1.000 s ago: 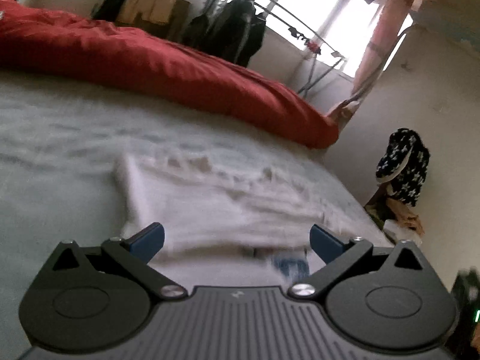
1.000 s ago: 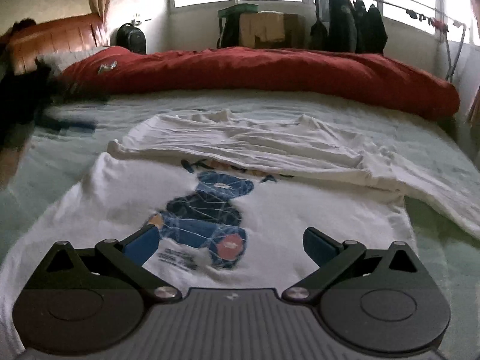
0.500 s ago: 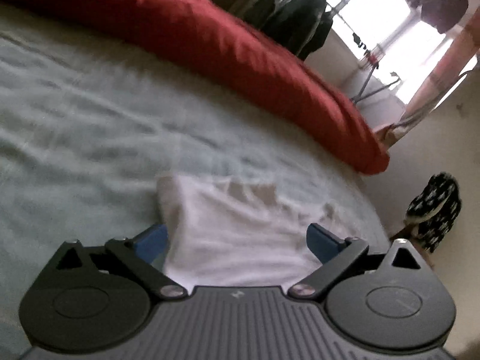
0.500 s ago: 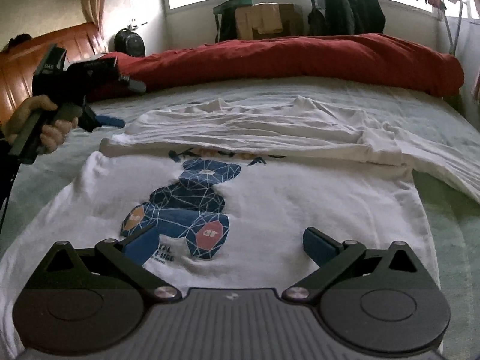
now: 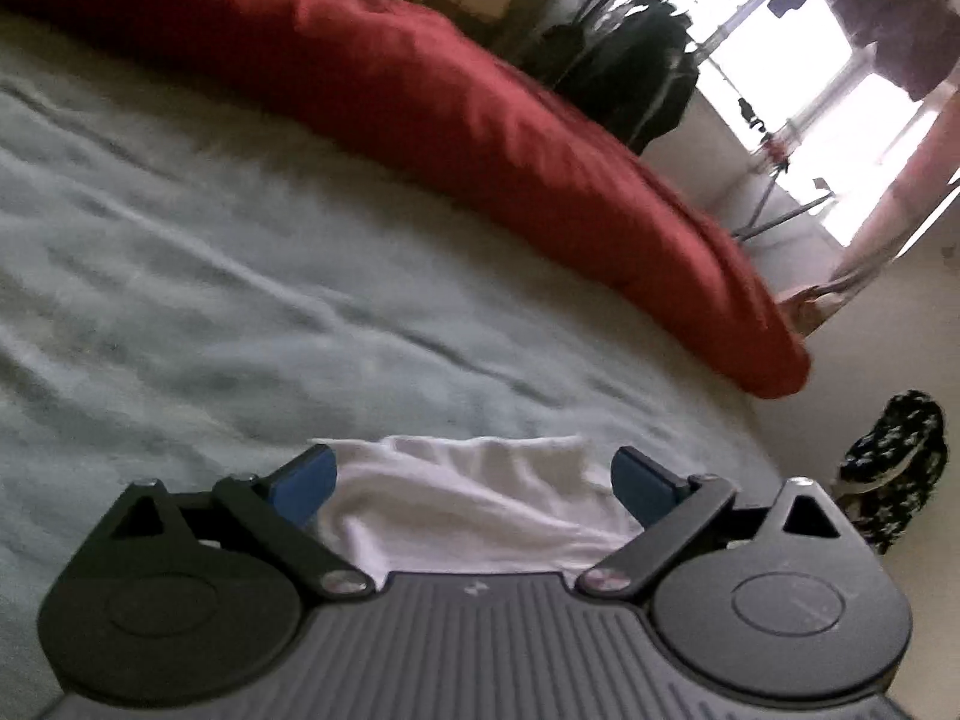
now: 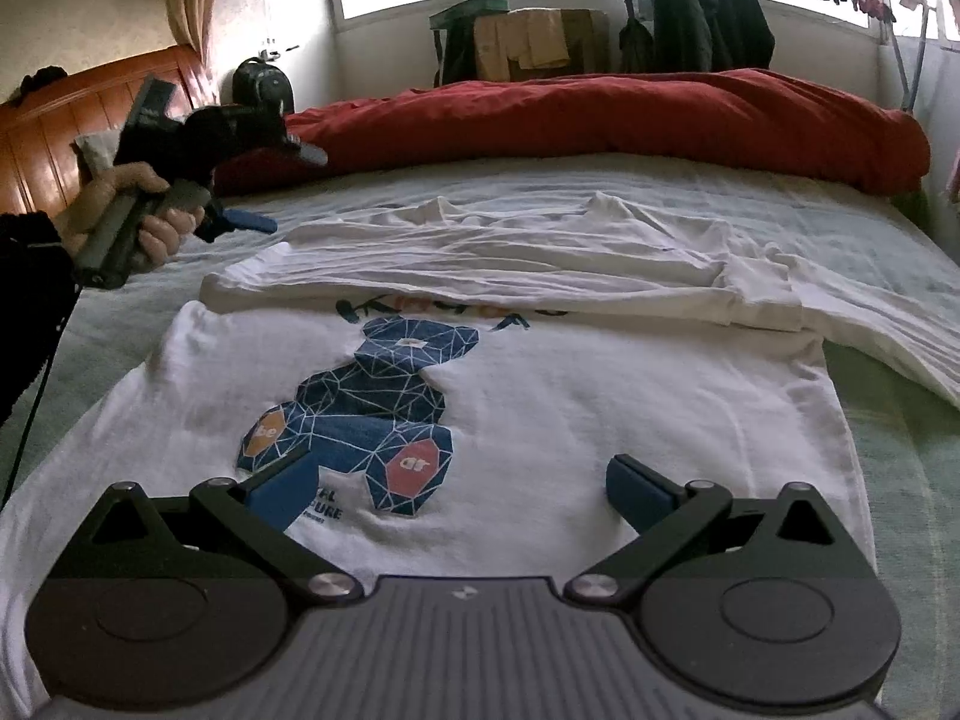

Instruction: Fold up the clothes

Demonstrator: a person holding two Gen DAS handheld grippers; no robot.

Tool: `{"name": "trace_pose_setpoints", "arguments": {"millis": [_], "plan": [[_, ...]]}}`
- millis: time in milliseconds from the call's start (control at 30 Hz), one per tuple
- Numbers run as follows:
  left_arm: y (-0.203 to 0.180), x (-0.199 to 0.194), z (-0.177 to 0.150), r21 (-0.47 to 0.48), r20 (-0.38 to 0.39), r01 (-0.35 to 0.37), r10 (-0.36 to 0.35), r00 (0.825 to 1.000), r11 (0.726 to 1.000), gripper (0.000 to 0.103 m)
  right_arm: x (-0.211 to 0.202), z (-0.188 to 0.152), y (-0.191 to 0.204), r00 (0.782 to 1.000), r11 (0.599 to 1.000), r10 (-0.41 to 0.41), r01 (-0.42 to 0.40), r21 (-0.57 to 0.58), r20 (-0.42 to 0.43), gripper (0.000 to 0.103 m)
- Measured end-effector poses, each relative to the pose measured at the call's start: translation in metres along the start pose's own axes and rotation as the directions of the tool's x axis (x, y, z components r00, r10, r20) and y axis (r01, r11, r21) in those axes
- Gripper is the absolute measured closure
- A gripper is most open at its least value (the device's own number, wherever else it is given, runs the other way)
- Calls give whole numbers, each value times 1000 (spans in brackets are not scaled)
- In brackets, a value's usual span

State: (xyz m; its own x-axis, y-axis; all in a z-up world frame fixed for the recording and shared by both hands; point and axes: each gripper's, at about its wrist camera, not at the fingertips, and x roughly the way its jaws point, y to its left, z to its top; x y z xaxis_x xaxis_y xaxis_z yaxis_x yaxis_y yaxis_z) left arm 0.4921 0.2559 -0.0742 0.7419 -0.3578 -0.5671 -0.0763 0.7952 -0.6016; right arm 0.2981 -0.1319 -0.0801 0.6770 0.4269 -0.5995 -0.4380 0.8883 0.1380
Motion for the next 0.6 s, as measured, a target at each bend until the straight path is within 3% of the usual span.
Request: {"name": "trace_pose_setpoints", "arguments": {"millis": [100,167,233,267,400,433,500,600], "plan": [[1,17,-3,-10,-73,44,-44,996,999,3,-1,0,1,1000,1000,-4,4,-8,-1,0],[1,23,-7,48,-62,-91,94,994,995,4,-2,0,0,1000,1000,-6,6,-8,-3,0],[2,17,-7,77,4,-246,246,969,966,5,-3,-1,-1,1000,1000,-10,10,-5,-4,0],[4,11,-7,68,23,-258,257,966,964,5,-4,-1,-2,1000,1000,-12,12,-1,-3,0],[-1,-20,-8,116,-4,-97,98,995,989,4,-8,-2,-4,1000,1000,-11,11,3,-3,0],[-8,-26,-15,196,0,-118,121,993,973,4,-8,-3,-4,1000,1000,-12,12,2,-3,0],[-26,-36,-29,375,23,-182,187,982,909,4,-10,-2,-2,1000,1000,-14,14,-3,1,0],[-39,-41,-57,542,7,-174,202,979,822,4,-14,-1,0,1000,1000,-5,5,-4,8,0]]}}
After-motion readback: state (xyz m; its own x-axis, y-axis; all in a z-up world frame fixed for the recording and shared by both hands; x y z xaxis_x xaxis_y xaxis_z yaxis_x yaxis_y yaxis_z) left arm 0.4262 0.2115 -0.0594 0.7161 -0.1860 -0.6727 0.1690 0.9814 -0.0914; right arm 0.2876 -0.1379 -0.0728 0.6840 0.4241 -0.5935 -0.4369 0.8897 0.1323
